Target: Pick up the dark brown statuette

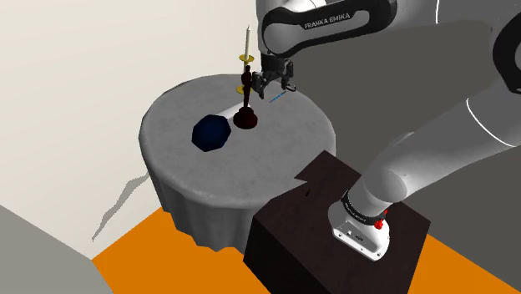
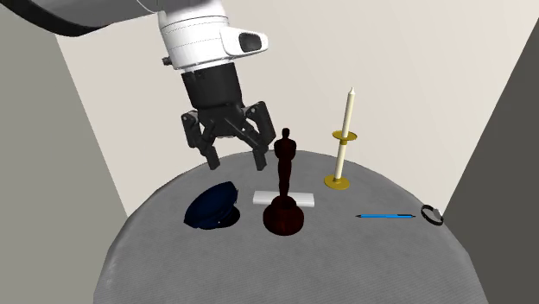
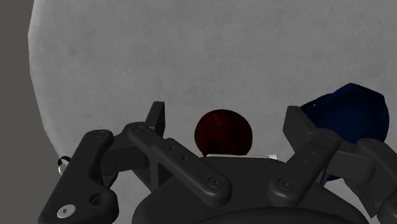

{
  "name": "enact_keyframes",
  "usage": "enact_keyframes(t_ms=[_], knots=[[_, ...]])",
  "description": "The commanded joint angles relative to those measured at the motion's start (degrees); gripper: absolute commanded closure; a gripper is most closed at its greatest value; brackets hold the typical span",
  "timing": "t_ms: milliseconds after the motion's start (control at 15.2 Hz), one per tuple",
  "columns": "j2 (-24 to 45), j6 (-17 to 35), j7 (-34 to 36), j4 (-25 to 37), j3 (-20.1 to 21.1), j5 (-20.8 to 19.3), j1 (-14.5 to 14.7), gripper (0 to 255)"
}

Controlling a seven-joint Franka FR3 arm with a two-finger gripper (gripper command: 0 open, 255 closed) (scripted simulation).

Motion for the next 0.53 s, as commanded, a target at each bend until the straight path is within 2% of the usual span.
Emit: enact_keyframes(t_ms=[0, 462], knots=[[4.33, 2.15, 4.44, 3.02, 0.96, -2.28, -0.86, 0], [18.21, 5.73, 18.75, 14.89, 1.94, -11.74, -2.54, 0]])
